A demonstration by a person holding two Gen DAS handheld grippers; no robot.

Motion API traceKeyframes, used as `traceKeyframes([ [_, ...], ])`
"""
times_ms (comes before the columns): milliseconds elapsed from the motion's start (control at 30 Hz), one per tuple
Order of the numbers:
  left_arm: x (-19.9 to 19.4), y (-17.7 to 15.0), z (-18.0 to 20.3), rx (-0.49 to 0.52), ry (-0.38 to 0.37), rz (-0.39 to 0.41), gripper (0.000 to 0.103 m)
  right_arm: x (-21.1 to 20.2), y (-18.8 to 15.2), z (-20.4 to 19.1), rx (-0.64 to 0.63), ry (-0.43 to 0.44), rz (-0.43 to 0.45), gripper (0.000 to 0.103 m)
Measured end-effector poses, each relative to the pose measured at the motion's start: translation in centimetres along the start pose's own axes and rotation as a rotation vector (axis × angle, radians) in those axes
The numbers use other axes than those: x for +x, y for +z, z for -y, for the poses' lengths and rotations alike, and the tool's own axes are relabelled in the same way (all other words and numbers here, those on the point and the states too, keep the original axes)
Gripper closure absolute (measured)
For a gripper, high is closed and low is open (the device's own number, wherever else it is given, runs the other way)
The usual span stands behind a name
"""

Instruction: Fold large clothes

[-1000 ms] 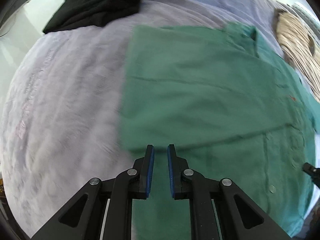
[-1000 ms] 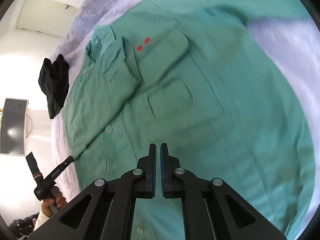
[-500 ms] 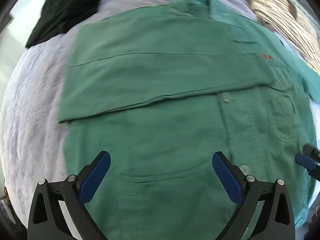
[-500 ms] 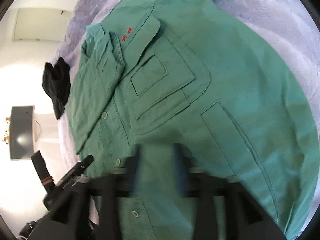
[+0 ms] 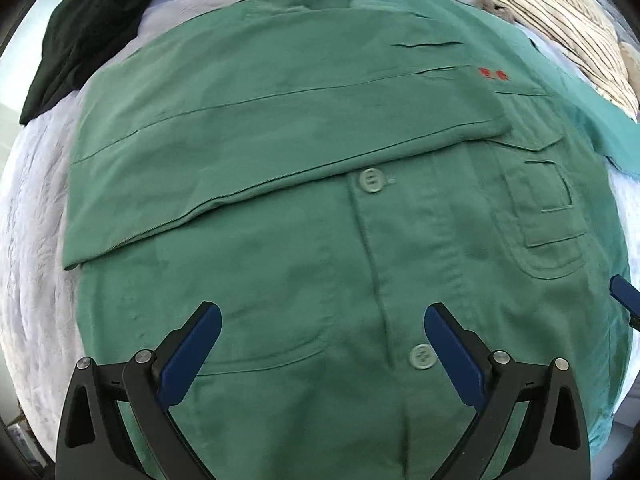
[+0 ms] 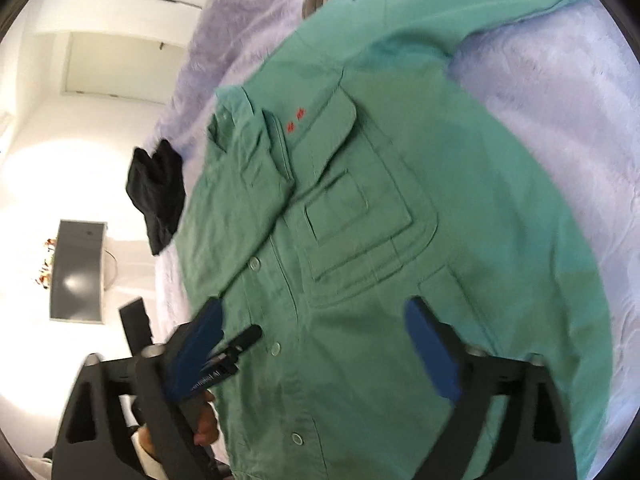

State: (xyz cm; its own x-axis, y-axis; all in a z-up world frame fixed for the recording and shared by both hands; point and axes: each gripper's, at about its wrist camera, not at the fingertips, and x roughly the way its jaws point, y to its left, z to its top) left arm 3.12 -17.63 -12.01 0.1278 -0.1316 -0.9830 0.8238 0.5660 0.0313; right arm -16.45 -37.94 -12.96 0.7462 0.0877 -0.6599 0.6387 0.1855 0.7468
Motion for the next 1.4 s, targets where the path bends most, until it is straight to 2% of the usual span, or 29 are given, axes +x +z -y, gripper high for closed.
traceKeyframes([
  [267, -0.7, 1.1, 4.5, 0.001, -0.021, 0.031, 0.001, -1.6, 1.3, 1.1, -0.002, 0.044, 0.031, 0.000],
  [567, -1.0, 2.6, 9.4, 0.000, -0.062, 0.024, 0.001, -3.2, 3.7, 3.8, 0.039, 0.033, 0.030, 0.000],
  [800, -0.5, 3.5, 13.4, 0.001, -0.062, 0.029, 0.001, -6.4, 7.0, 7.3, 0.091, 0.017, 0.101, 0.000],
  [1067, 0.5, 5.9, 16.8, 0.005, -0.073, 0.038, 0.001, -10.7, 9.9, 10.9, 0.127, -0.014, 0.247, 0.000],
  [1200, 0.6, 6.9, 19.2, 0.012, -0.074, 0.049, 0.001, -12.4, 11.7, 13.0, 0.171, -0.032, 0.269, 0.000],
  [1400, 1.5, 7.8, 21.1, 0.004, -0.073, 0.054, 0.001, -14.7, 15.1, 17.4, 0.293, -0.011, 0.297, 0.000],
])
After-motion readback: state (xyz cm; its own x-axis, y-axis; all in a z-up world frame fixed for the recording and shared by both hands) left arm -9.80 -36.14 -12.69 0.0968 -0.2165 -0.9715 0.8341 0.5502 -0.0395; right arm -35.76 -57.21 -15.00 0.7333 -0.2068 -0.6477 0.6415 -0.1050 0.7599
